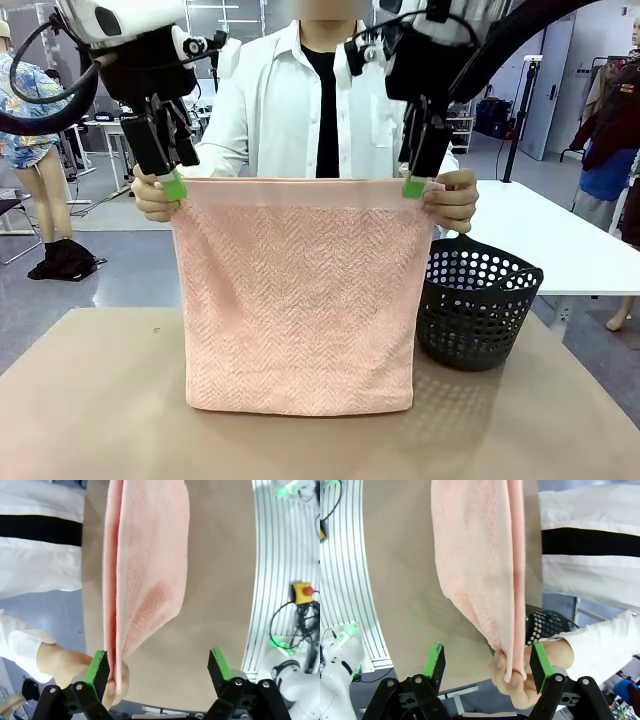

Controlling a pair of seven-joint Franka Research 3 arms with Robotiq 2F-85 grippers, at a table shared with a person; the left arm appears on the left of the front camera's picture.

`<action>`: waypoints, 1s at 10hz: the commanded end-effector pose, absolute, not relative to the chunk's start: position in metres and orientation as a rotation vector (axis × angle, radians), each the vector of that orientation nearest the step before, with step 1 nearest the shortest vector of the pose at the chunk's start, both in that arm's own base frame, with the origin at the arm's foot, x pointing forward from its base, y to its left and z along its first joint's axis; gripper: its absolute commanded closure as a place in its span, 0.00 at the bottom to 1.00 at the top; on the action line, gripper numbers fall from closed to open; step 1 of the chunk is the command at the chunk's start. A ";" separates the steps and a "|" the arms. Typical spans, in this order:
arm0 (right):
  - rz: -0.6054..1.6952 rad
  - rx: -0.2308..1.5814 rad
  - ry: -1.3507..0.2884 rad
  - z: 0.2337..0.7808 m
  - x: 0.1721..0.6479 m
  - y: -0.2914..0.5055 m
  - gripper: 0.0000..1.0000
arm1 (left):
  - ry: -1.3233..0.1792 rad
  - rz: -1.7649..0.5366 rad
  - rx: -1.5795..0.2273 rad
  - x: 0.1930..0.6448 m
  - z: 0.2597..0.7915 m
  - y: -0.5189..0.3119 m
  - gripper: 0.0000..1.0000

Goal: Fold the towel.
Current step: Release the end of the 100 cm Hotel Towel you were holding and grab the top end of the folded side.

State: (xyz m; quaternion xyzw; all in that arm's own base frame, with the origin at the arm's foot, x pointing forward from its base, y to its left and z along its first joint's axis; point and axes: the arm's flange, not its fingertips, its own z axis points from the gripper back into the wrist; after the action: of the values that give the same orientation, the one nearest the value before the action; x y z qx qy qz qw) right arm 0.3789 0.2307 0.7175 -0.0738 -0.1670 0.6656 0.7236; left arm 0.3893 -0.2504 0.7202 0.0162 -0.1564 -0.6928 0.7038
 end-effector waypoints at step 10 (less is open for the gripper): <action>1.522 -0.153 -0.241 0.678 0.447 0.247 0.12 | -0.222 -1.493 -0.007 0.457 0.676 -0.262 0.00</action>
State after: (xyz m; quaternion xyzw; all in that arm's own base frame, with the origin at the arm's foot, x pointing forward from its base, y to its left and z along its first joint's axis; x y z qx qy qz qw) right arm 0.4426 0.2482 0.6754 -0.0678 -0.1251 0.6839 0.7155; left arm 0.4560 -0.2624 0.6731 -0.0002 -0.1119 -0.6849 0.7200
